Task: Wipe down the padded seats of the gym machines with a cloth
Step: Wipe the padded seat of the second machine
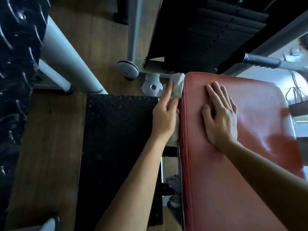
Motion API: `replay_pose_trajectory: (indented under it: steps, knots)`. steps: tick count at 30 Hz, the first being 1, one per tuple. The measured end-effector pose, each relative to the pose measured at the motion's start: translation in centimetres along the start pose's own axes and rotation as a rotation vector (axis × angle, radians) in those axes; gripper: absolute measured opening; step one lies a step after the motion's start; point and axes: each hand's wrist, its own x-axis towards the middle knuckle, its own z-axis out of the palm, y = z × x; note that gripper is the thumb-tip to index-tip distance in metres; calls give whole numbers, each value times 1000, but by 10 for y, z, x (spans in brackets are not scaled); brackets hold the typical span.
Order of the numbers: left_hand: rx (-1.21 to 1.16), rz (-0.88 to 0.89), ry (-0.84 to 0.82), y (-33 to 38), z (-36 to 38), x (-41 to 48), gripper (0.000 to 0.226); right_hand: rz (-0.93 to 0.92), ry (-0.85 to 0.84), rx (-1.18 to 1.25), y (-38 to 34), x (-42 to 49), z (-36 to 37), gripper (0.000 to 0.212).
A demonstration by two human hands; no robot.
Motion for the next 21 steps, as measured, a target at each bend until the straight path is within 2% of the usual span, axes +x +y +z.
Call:
replay_pose_trajectory:
  steps: [5, 9, 15, 21]
  knots:
    - [-125, -27, 42, 9, 10, -7, 40, 1, 3, -5, 0, -1, 1, 58]
    - [-85, -21, 79, 0, 13, -32, 38, 1, 13, -4, -1, -1, 0, 58]
    - [85, -18, 59, 13, 16, 31, 42, -6, 10, -4, -1, -1, 1, 58]
    - [39, -66, 81, 5, 19, -41, 41, -6, 15, -19, -3, -1, 0, 58]
